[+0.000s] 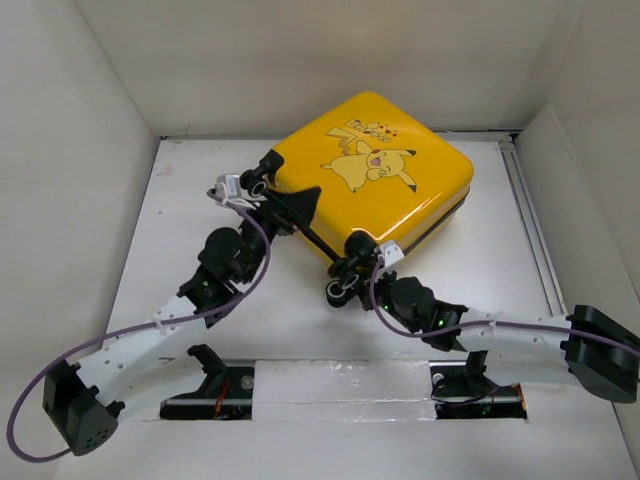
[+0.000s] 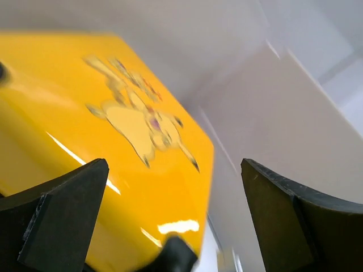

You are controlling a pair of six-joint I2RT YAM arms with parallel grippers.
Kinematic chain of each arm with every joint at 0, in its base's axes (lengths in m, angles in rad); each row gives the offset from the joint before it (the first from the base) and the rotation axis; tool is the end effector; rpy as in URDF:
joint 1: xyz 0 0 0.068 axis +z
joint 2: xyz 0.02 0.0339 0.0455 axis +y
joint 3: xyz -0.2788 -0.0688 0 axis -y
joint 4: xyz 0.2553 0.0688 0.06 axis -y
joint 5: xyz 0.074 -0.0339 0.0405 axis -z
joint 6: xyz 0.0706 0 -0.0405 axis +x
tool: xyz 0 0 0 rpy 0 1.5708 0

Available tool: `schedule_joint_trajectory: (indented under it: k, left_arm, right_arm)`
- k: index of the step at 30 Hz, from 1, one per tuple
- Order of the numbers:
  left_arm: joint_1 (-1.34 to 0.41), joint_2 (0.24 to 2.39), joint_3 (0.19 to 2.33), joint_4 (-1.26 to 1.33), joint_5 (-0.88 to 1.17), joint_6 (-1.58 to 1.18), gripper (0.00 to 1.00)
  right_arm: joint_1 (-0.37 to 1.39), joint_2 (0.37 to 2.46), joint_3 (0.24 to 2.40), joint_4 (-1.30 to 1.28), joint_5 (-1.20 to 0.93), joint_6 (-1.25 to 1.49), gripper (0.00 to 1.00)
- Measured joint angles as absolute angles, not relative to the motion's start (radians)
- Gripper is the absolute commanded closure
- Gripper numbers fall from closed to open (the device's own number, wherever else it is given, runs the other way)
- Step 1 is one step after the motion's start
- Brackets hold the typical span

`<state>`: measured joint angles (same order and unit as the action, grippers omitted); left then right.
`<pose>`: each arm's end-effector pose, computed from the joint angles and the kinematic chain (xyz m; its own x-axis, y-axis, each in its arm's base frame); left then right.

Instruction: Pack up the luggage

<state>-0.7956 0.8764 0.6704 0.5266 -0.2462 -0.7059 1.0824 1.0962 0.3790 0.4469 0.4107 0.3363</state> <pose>0.1795 -0.1587 0.3791 -0.1765 -0.7188 -0.6724 0.5471 0.4963 -0.6741 0.1460 0.2147 0.2019 -0.3259 0.0315 -0.9449 -0.5525 0.8046 0.2174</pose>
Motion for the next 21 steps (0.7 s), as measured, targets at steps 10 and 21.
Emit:
schedule_joint_trajectory:
  k: [10, 21]
  left_arm:
    - [-0.131, 0.963, 0.601, 0.519, -0.132, -0.904, 0.00]
    - [0.032, 1.283, 0.616, 0.707, 0.212, -1.082, 0.03]
  right_arm:
    - [1.085, 1.155, 0.396, 0.498, 0.410, 0.327, 1.00]
    - [1.086, 1.168, 0.397, 0.513, 0.395, 0.309, 1.00]
